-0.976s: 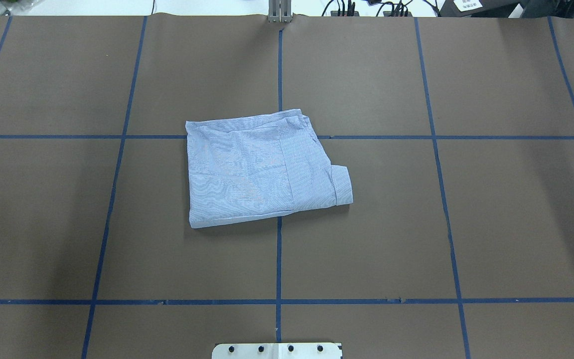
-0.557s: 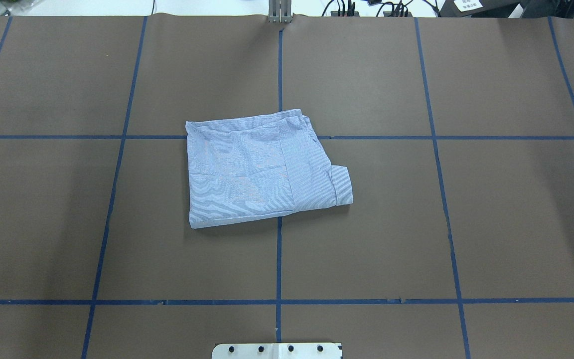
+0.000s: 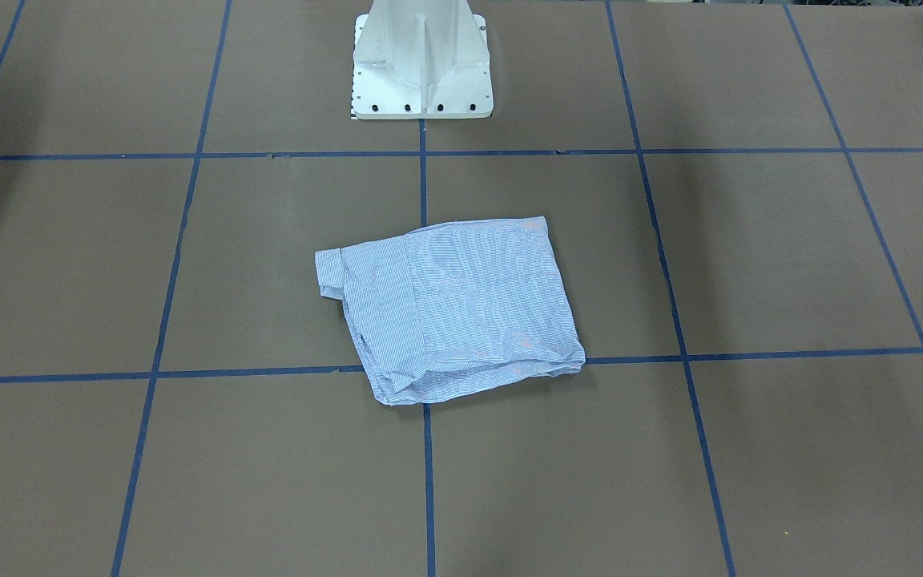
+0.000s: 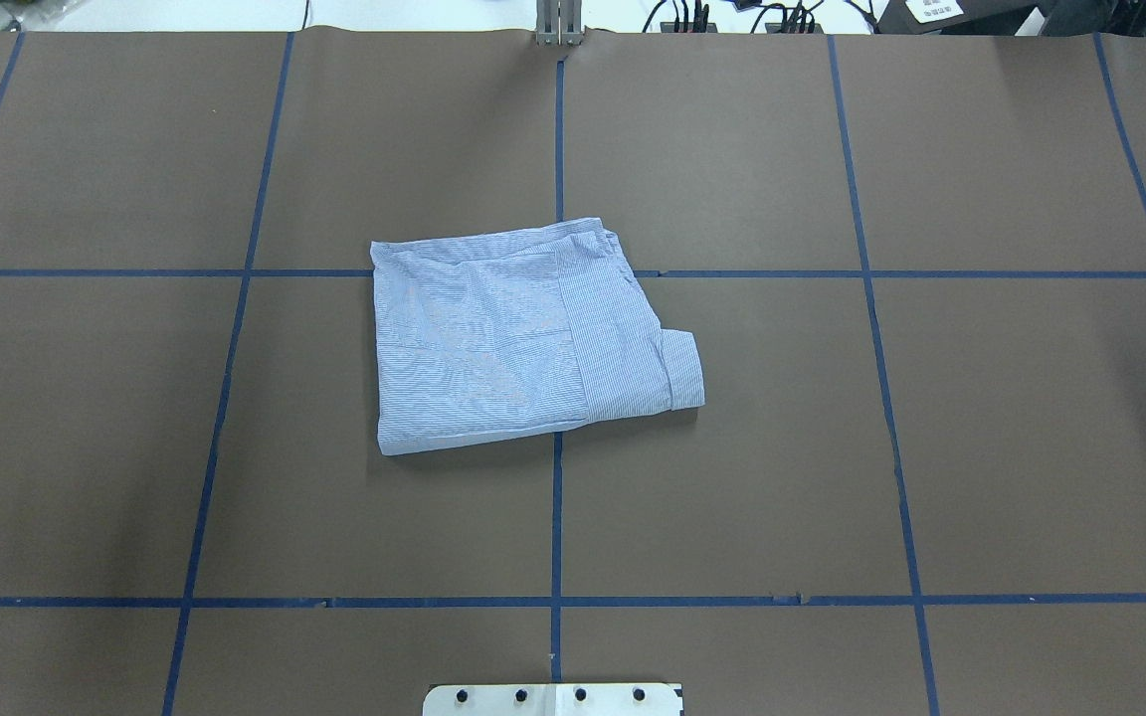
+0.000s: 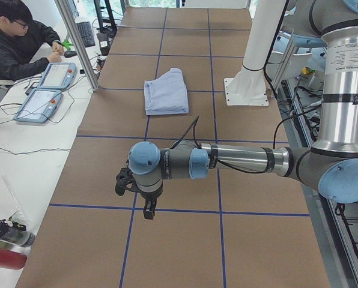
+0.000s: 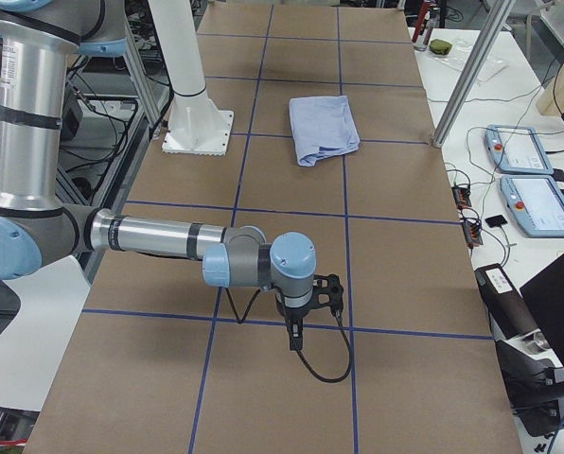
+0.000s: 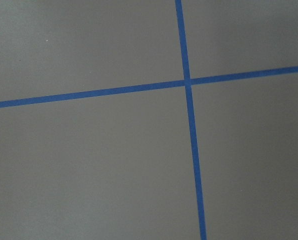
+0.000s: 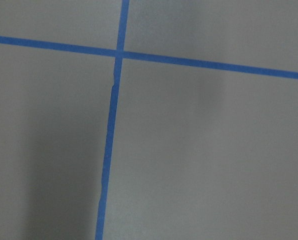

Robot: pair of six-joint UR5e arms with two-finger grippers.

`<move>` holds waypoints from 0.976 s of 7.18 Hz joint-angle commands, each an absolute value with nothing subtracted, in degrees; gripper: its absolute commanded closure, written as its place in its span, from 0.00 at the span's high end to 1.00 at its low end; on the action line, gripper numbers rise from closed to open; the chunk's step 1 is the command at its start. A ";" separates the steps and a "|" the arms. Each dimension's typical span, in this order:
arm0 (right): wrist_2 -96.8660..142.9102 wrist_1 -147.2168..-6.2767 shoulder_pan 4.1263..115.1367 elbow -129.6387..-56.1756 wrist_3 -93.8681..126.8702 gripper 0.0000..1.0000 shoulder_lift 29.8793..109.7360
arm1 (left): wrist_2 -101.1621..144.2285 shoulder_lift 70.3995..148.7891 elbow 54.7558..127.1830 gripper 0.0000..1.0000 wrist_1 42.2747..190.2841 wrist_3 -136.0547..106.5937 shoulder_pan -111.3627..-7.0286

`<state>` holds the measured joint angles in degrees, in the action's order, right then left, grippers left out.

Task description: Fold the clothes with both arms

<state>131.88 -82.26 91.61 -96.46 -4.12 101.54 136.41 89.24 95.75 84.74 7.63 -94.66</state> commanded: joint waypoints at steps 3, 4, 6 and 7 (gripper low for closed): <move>135.35 -80.86 94.57 -98.08 -1.95 1.00 103.71 | 137.02 88.86 97.56 1.00 88.59 6.50 -94.66; 135.35 -80.86 94.48 -99.13 1.29 1.00 103.71 | 136.50 88.16 98.17 1.00 88.51 6.85 -94.48; 136.66 -80.25 94.22 -98.01 1.40 1.00 104.58 | 136.23 86.67 98.26 1.00 89.56 6.94 -94.39; 136.67 -80.07 94.13 -96.87 1.32 1.00 104.33 | 136.23 86.49 98.26 1.00 89.56 6.94 -94.39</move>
<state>136.27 -80.31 94.23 -98.02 1.17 104.32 136.28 86.97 98.21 89.33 6.92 -94.42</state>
